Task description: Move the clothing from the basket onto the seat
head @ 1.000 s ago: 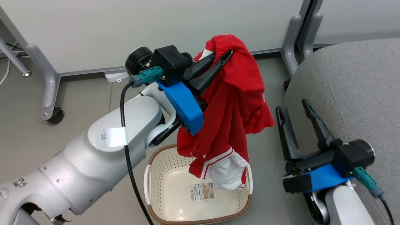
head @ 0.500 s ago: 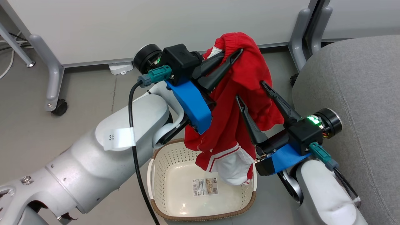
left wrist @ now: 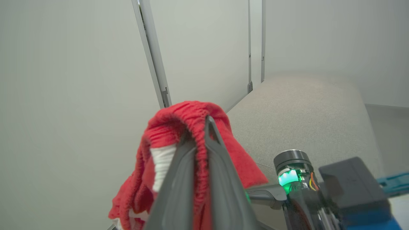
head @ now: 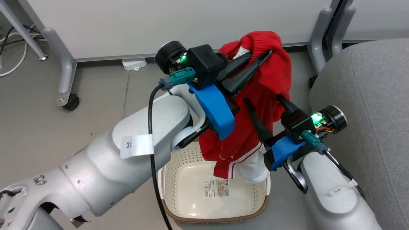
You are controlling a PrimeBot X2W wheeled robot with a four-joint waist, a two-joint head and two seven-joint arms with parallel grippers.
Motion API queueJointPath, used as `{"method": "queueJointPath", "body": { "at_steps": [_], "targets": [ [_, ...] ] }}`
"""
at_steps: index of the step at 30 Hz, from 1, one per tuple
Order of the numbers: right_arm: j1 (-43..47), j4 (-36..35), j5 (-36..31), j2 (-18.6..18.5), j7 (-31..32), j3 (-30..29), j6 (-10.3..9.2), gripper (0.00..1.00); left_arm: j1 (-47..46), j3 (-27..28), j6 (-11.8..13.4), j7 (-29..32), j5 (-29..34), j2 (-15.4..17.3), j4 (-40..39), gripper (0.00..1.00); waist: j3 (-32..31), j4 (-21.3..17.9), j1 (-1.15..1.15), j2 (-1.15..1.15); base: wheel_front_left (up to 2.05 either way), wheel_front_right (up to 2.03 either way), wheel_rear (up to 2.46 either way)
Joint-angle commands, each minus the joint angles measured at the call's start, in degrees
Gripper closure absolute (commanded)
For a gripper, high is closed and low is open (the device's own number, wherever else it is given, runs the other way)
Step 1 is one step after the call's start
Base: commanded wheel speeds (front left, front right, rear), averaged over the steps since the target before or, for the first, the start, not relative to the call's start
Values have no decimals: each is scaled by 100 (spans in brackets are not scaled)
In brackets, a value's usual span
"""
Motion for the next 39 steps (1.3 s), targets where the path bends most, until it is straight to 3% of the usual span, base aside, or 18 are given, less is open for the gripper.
{"method": "queueJointPath", "body": {
  "at_steps": [1, 9, 10, 11, 28, 29, 30, 39],
  "targets": [
    [-101, 73, 93, 7, -22, -3, 0, 0, -116, 4, -8, -33, 25, -26, -43, 100, 16, 34, 0, 0, 0, 0, 0],
    [-261, 315, 466, 8, -22, -16, 0, 0, -195, -18, -9, -32, 49, -79, -125, 100, 55, 139, 0, 0, 0, 0, 0],
    [-271, 322, 490, 8, -22, -11, 0, 37, -196, -20, -9, -33, 48, -83, -129, 100, 54, 145, 0, 0, 0, 0, 0],
    [-288, 324, 522, 8, -22, 13, 0, 100, -196, -23, -9, -33, 49, -83, -129, 100, 53, 149, 0, 0, 0, 0, 0],
    [-204, 200, 822, 8, -24, 133, 0, 100, 10, -16, -9, -32, 15, -37, 64, 100, 8, 125, 0, 0, 0, 0, 0],
    [-197, 190, 833, 8, -24, 132, 0, 100, 10, 15, -8, -32, 27, -52, 81, 54, 7, 128, 0, 0, 0, 0, 0],
    [-186, 179, 834, 8, -24, 131, 0, 100, 43, -2, -8, -31, 24, -59, 133, 0, 4, 130, 0, 0, 0, 0, 0],
    [-113, 114, 930, 9, -26, 102, 0, 100, 101, -19, -9, -31, 138, -99, 341, 0, 1, 142, 0, 0, 0, 0, 0]
  ]
}}
